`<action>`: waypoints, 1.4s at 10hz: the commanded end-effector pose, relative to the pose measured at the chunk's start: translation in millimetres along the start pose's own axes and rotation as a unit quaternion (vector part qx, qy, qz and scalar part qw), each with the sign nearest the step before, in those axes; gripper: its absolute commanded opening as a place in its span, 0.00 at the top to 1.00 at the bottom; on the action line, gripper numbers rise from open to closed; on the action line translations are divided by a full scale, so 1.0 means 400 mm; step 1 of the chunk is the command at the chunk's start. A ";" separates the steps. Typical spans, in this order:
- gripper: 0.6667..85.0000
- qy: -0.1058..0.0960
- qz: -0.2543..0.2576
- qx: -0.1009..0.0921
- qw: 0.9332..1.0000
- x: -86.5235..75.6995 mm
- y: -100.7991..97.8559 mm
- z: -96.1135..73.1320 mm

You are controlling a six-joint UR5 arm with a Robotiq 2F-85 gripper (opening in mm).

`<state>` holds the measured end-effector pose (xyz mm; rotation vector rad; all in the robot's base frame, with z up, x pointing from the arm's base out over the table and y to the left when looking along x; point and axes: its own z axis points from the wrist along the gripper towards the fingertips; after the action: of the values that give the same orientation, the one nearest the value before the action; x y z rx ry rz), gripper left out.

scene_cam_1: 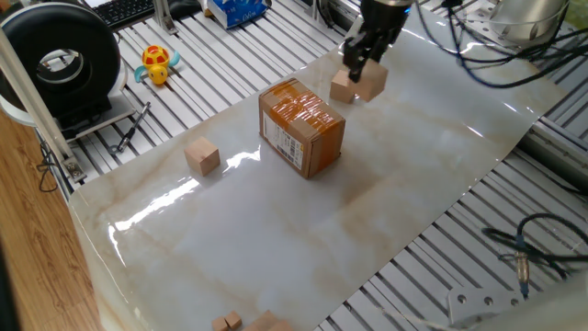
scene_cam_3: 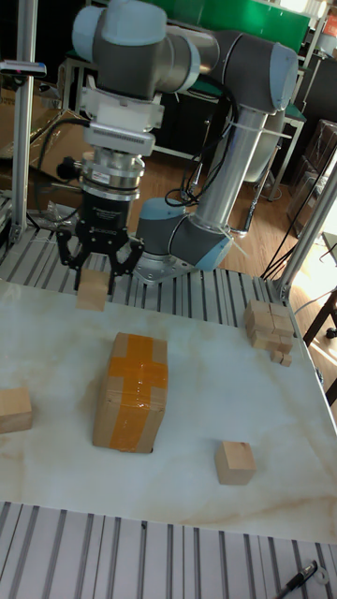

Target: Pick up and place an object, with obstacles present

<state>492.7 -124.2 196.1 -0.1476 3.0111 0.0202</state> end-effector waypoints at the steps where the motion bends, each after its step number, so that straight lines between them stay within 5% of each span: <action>1: 0.99 -0.004 0.009 -0.013 1.000 0.016 -0.055 0.012; 2: 0.99 0.002 0.029 -0.001 1.000 0.023 -0.071 0.012; 4: 0.99 0.005 0.053 -0.012 0.999 0.024 -0.041 -0.001; 8: 0.99 -0.014 0.001 -0.011 1.000 -0.042 -0.180 0.147; 12: 0.99 0.023 0.041 0.014 0.999 0.011 -0.217 0.152; 14: 0.99 0.017 0.036 0.000 0.999 -0.003 -0.207 0.176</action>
<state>507.8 -202.8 134.7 -0.0594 3.0479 0.0015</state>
